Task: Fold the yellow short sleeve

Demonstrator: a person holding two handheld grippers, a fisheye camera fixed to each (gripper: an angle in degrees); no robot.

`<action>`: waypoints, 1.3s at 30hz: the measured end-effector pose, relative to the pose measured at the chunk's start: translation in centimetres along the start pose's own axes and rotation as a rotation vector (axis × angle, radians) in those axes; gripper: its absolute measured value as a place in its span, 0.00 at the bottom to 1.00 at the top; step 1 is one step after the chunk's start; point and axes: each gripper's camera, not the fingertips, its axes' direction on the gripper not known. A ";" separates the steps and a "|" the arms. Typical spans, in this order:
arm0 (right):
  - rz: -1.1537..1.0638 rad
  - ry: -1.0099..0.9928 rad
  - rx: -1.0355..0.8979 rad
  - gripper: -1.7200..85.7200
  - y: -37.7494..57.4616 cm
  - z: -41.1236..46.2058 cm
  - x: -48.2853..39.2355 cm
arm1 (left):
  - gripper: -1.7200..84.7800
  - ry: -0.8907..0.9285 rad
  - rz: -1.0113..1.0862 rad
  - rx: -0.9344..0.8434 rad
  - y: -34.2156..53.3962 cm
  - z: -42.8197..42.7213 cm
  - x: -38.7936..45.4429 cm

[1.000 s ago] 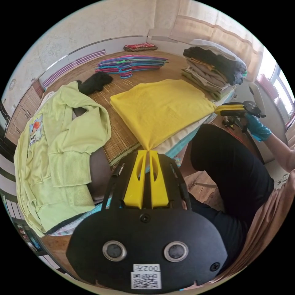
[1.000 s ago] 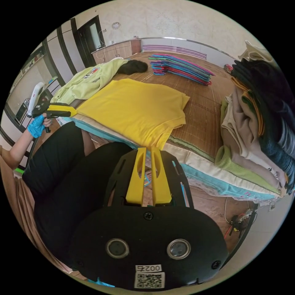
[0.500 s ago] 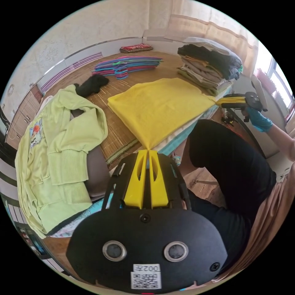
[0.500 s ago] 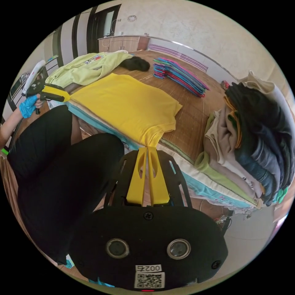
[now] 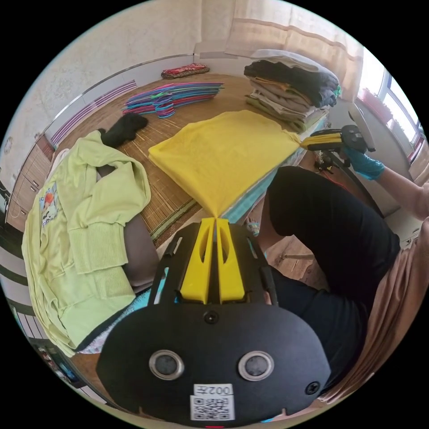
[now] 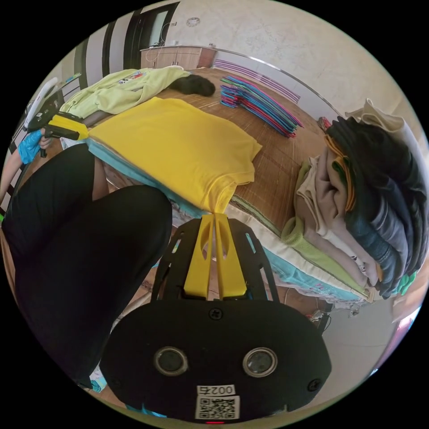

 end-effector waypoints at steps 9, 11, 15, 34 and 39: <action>0.032 0.007 0.017 0.01 -0.7 0.3 -1.3 | 0.01 0.058 -0.039 0.014 0.5 -0.7 -0.8; 0.041 0.019 0.032 0.01 -0.7 0.2 -1.6 | 0.01 0.053 -0.033 0.014 0.5 -0.8 -0.6; 0.038 0.002 0.008 0.01 -0.8 1.4 -2.5 | 0.01 0.053 -0.037 0.009 0.7 -0.7 -0.5; -0.181 -0.196 0.098 0.08 -5.4 -4.0 -10.9 | 0.01 0.014 -0.007 0.030 -1.5 -4.7 0.1; -0.306 -0.257 0.230 0.12 -9.2 -3.8 -17.0 | 0.01 -0.006 -0.003 0.044 -2.5 -5.7 0.3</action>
